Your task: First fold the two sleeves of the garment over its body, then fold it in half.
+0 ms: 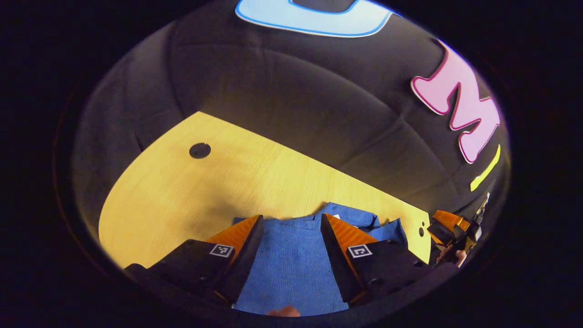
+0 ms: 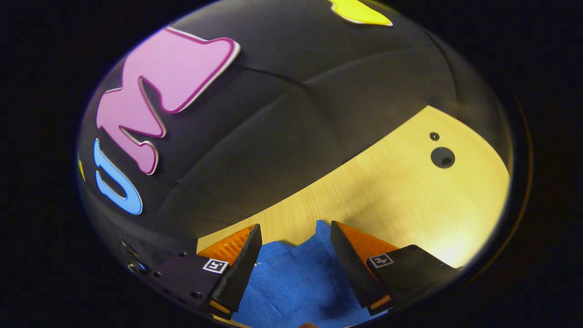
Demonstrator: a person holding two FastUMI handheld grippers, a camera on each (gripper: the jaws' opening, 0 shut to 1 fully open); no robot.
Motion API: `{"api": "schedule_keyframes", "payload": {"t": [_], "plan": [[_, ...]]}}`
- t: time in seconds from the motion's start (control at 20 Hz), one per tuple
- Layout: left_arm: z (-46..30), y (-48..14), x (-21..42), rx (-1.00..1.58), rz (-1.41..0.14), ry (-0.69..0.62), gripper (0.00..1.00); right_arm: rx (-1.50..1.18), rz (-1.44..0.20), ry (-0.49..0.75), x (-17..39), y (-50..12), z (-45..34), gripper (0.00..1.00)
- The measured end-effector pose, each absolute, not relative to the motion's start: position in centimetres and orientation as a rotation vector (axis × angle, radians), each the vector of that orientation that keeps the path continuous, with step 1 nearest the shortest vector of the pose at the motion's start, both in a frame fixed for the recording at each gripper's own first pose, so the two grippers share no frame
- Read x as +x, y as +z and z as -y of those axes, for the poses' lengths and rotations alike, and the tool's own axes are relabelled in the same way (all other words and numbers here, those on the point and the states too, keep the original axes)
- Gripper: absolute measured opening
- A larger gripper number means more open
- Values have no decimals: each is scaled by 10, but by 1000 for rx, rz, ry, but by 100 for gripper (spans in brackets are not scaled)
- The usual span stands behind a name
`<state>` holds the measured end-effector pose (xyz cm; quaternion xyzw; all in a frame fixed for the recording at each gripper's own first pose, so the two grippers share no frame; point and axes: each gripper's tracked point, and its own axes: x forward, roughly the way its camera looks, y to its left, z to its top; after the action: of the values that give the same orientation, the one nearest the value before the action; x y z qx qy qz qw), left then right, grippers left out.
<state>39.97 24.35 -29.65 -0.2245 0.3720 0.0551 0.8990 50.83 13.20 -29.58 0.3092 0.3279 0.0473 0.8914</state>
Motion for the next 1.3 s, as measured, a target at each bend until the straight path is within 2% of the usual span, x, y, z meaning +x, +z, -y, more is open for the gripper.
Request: {"api": "schedule_keyframes", "payload": {"t": [0.05,0.1,0.3,0.5,1.0,1.2,1.25,1.3], "plan": [[-237,-280,395,-436,-739,110,75,613,-661,112,503,-285,-134,87],[-232,-263,389,-405,-707,107,76,581,-634,126,495,-273,-134,97],[-203,-200,360,-281,-586,75,76,464,-518,200,462,-214,-143,97],[-168,-137,311,-180,-444,33,75,341,-381,242,401,-145,-151,97],[-120,5,105,-93,-39,-4,72,128,-31,229,165,13,-156,96],[-89,15,33,-60,8,-13,72,97,1,247,85,41,-166,96],[-79,21,25,-54,20,-16,72,95,10,239,72,47,-164,89],[-74,24,15,-50,19,-16,72,92,26,227,60,54,-161,88]]}}
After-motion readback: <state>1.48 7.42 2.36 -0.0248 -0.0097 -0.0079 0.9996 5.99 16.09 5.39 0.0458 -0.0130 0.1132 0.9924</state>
